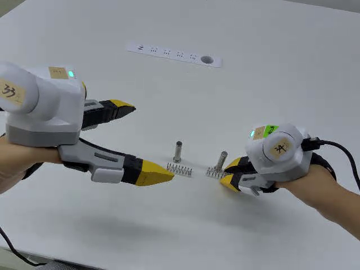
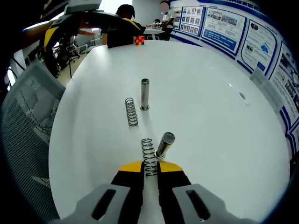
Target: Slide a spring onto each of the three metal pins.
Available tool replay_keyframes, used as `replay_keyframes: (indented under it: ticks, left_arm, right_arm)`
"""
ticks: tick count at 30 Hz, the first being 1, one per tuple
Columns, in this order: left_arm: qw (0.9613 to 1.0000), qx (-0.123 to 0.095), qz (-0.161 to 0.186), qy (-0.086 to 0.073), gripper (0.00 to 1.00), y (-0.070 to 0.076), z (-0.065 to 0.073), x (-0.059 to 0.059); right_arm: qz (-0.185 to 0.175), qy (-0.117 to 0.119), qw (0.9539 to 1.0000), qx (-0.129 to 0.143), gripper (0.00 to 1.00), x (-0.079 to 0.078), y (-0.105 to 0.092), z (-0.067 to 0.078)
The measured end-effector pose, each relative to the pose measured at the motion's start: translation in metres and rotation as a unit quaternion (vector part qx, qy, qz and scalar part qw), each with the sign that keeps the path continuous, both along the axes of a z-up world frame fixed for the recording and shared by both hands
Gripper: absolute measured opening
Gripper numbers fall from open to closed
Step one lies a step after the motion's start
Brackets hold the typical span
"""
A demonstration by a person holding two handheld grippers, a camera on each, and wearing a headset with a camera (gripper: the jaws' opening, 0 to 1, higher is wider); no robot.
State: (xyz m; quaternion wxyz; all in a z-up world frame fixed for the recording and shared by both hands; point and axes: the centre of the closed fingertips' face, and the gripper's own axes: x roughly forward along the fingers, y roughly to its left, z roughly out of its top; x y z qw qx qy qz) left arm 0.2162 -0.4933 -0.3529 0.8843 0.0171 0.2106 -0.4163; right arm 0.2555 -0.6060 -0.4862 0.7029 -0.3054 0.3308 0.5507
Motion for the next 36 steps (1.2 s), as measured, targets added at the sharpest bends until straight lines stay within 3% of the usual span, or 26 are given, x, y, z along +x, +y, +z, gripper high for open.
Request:
replay_keyframes:
  ticks: [13,23,31,33,36]
  left_arm:
    - [1.0,0.002,-0.007,0.002,0.99,-0.003,0.0,-0.004]
    - [0.9996,0.01,-0.026,0.001,0.94,-0.014,-0.004,-0.007]
    - [0.9984,0.019,-0.052,-0.015,0.86,-0.028,-0.003,-0.01]
    - [0.998,0.015,-0.058,-0.02,0.8,-0.031,0.0,-0.01]
    - [0.9965,0.013,-0.078,-0.026,0.7,-0.039,0.003,-0.015]
  right_arm:
    - [-0.001,0.005,0.9999,0.01,0.11,-0.004,-0.002,0.003]
    - [0.011,-0.006,0.9995,0.029,0.11,-0.013,0.003,0.04]
    - [0.066,-0.025,0.9965,0.044,0.11,-0.031,0.012,0.084]
    - [0.094,-0.035,0.9946,0.027,0.11,-0.037,0.01,0.088]
    - [0.11,-0.036,0.9929,0.03,0.11,-0.048,0.012,0.098]
